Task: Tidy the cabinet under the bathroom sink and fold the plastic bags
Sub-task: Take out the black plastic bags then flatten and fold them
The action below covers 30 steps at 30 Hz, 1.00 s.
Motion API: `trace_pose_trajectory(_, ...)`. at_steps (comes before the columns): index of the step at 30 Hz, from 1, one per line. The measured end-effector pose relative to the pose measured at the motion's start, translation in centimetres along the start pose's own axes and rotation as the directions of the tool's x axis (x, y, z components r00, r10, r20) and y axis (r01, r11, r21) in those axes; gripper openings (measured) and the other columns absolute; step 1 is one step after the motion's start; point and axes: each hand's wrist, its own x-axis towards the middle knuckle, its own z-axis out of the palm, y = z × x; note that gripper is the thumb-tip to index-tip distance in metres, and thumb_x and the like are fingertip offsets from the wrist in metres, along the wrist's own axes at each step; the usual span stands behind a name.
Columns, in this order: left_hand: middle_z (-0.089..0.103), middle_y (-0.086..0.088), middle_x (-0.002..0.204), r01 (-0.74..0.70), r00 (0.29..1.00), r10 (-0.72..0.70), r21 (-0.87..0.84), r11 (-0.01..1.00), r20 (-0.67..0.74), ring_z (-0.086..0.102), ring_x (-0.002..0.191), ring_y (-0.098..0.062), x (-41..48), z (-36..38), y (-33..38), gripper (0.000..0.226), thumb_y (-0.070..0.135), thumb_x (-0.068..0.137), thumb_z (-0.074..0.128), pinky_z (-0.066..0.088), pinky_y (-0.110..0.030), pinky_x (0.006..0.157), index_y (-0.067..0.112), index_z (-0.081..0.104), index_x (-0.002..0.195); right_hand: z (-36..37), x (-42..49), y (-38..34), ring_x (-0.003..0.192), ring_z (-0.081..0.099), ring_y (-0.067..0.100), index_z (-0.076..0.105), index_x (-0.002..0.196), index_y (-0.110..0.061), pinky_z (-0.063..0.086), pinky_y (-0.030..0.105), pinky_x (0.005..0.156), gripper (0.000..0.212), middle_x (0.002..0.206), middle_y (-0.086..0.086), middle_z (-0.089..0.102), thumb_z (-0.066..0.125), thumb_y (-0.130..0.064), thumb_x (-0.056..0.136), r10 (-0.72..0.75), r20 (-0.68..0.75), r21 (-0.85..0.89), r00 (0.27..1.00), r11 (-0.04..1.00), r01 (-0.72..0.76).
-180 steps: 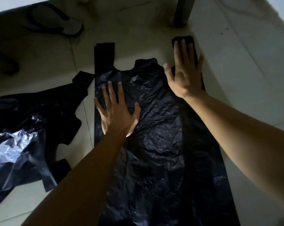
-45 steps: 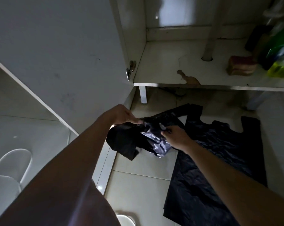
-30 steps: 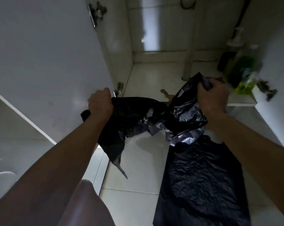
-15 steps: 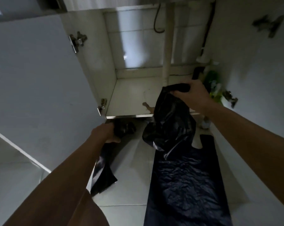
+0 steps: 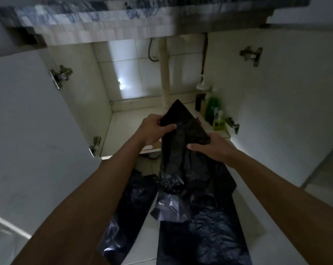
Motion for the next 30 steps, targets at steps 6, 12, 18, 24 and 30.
trace_pose_trajectory(6,0.073,-0.001,0.1,0.12,0.992,-0.124,0.104,0.987,0.034,0.068,0.089,-0.014,0.3,-1.0,0.1,0.038,0.043,0.08,0.077,0.054,-0.026,0.069,0.016,0.073,0.108,-2.9,-0.1,0.5,0.079,0.069,0.014,0.076,0.084,-0.02,0.057,0.034,0.073,0.021,0.084,-0.001,0.074,0.077,-0.041,0.084,-0.049,-0.219,-0.133,0.974,0.991,0.019)
trace_pose_trajectory(12,0.071,0.003,0.109,0.017,0.999,-0.018,-0.016,1.0,-0.047,0.067,0.094,-0.011,1.4,-1.3,3.0,0.044,0.039,0.081,0.079,0.052,-0.02,0.075,0.02,0.07,0.12,-7.1,-1.2,-2.1,0.077,0.068,0.003,0.076,0.09,-0.029,0.049,0.015,0.064,0.028,0.082,-0.015,0.072,0.083,-0.051,0.073,-0.005,-0.053,-0.223,0.999,0.975,-0.007)
trace_pose_trajectory(18,0.072,-0.003,0.097,0.042,0.999,-0.04,0.034,0.999,-0.035,0.067,0.09,-0.018,1.0,-3.8,3.4,0.038,0.031,0.082,0.079,0.049,-0.025,0.075,0.013,0.072,0.114,-12.7,-1.8,-1.1,0.076,0.066,0.017,0.076,0.094,-0.017,0.047,0.025,0.057,0.036,0.079,0.001,0.069,0.085,-0.044,0.073,0.007,-0.298,-0.401,0.955,0.907,-0.131)
trace_pose_trajectory(24,0.073,-0.006,0.089,0.017,1.0,-0.018,0.198,0.98,-0.001,0.065,0.076,-0.015,1.5,-4.7,5.3,0.03,0.028,0.078,0.082,0.05,-0.025,0.064,0.012,0.076,0.103,-14.1,-1.9,-2.4,0.069,0.061,0.008,0.076,0.108,-0.017,0.048,0.022,0.056,0.04,0.08,-0.003,0.067,0.084,-0.039,0.076,-0.067,-0.381,-0.436,0.922,0.892,-0.116)
trace_pose_trajectory(30,0.074,-0.008,0.099,0.234,0.723,-0.469,0.458,0.858,0.508,0.068,0.098,-0.025,1.0,-5.2,6.9,0.027,0.017,0.075,0.084,0.059,-0.037,0.082,0.013,0.075,0.1,-15.6,-3.0,-4.1,0.094,0.066,0.02,0.073,0.101,-0.018,0.061,0.037,0.08,0.039,0.101,0.001,0.071,0.09,-0.032,0.069,0.519,0.018,-0.658,0.854,0.65,-0.381)
